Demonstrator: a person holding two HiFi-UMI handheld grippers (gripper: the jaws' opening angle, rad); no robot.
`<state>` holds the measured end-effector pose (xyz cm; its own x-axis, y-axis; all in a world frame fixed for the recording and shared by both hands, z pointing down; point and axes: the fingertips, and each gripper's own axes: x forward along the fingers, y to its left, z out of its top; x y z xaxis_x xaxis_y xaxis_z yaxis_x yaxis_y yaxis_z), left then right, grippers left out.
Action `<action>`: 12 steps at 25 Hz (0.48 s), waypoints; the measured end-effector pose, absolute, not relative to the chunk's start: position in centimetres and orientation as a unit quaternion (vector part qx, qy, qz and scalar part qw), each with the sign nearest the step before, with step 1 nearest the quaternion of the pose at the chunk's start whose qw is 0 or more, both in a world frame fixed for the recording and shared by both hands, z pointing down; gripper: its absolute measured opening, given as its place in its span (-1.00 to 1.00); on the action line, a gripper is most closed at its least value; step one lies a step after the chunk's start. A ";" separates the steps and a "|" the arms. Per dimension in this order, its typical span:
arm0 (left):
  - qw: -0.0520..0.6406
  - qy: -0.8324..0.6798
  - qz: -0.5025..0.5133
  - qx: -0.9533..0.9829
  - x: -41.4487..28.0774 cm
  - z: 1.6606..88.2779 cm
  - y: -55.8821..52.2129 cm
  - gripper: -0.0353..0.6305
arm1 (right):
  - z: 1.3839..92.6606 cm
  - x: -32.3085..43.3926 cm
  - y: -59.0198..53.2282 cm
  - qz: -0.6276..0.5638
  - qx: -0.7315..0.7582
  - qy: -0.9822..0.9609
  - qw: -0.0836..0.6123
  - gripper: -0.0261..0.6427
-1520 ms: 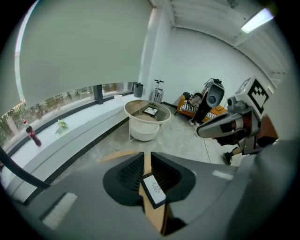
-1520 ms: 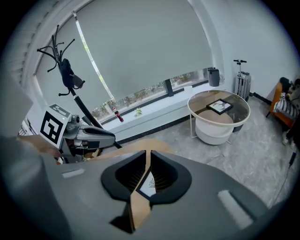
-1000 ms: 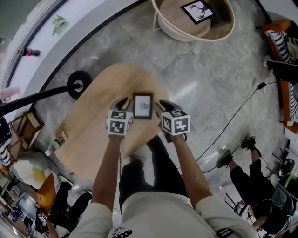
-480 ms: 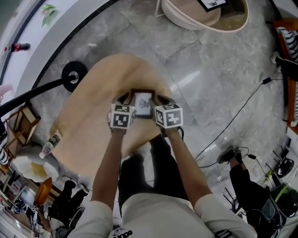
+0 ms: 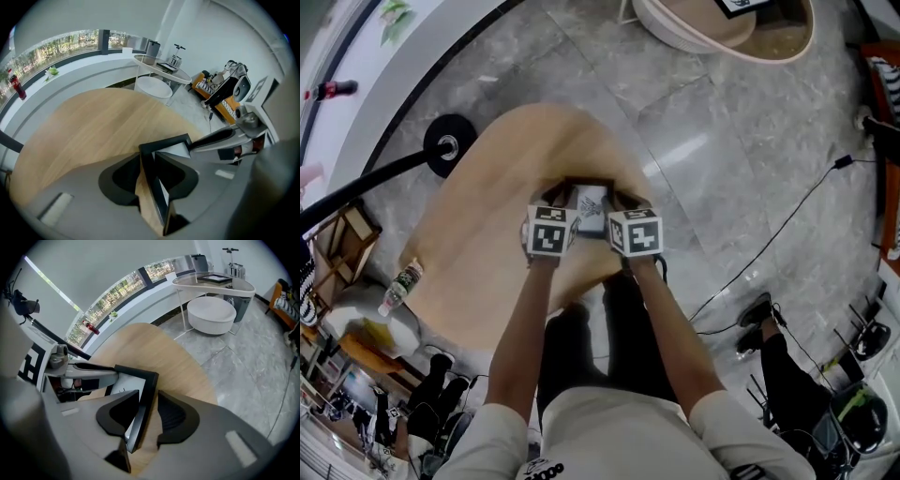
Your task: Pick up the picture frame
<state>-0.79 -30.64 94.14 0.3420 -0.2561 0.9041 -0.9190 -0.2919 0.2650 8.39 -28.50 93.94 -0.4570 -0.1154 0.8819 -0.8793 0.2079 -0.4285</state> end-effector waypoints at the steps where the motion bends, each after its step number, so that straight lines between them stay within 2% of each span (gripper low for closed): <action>1: 0.423 -0.420 0.392 0.701 -0.8 94.3 -30.6 -0.57 | 94.0 8.4 -28.5 0.514 0.365 -0.682 0.372 -0.53; 12: 0.460 -0.438 0.376 0.675 -0.6 94.5 -30.3 -0.63 | 94.1 8.7 -28.7 0.541 0.373 -0.658 0.368 -0.59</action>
<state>-0.64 -30.32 94.45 0.3330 -0.2460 0.9103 -0.9371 -0.1931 0.2907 8.68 -28.70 94.14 -0.4509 -0.0921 0.8878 -0.8889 0.1366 -0.4373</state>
